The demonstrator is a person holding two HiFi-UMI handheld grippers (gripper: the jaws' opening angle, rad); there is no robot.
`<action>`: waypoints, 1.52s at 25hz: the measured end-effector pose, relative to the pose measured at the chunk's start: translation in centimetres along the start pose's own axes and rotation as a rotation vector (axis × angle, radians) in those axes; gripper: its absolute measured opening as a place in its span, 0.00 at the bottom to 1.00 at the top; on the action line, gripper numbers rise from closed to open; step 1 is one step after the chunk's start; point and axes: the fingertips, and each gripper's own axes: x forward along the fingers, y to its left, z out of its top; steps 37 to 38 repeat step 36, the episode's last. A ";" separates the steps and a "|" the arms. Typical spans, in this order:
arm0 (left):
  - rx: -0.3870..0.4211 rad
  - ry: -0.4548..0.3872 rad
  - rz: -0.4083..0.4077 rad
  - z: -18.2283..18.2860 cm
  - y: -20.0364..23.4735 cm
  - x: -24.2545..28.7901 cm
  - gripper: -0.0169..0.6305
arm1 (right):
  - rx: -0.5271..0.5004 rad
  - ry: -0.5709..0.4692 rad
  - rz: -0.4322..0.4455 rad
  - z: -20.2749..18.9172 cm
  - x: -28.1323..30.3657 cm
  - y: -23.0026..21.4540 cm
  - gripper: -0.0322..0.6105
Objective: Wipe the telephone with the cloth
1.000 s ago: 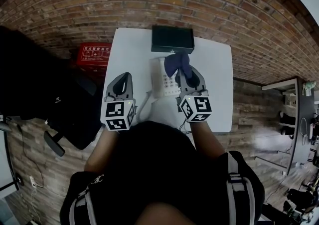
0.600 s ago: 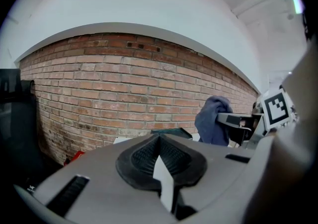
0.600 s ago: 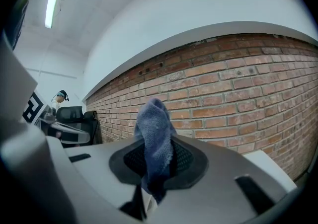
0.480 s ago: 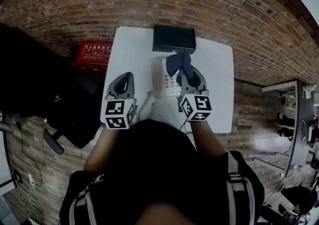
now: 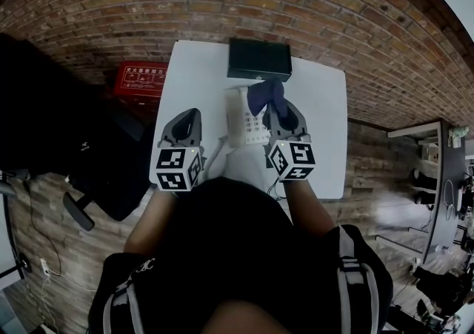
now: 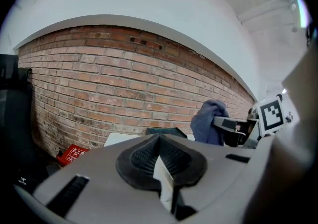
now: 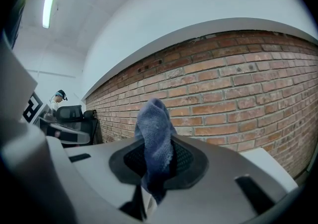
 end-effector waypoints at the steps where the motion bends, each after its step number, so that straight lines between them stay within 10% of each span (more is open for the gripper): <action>1: -0.001 0.001 0.000 0.0 0.0 0.0 0.02 | 0.000 0.000 -0.001 0.0 0.0 0.0 0.12; 38: -0.003 0.017 0.032 -0.5 0.6 0.4 0.02 | -0.009 -0.007 0.047 -0.1 0.6 0.3 0.12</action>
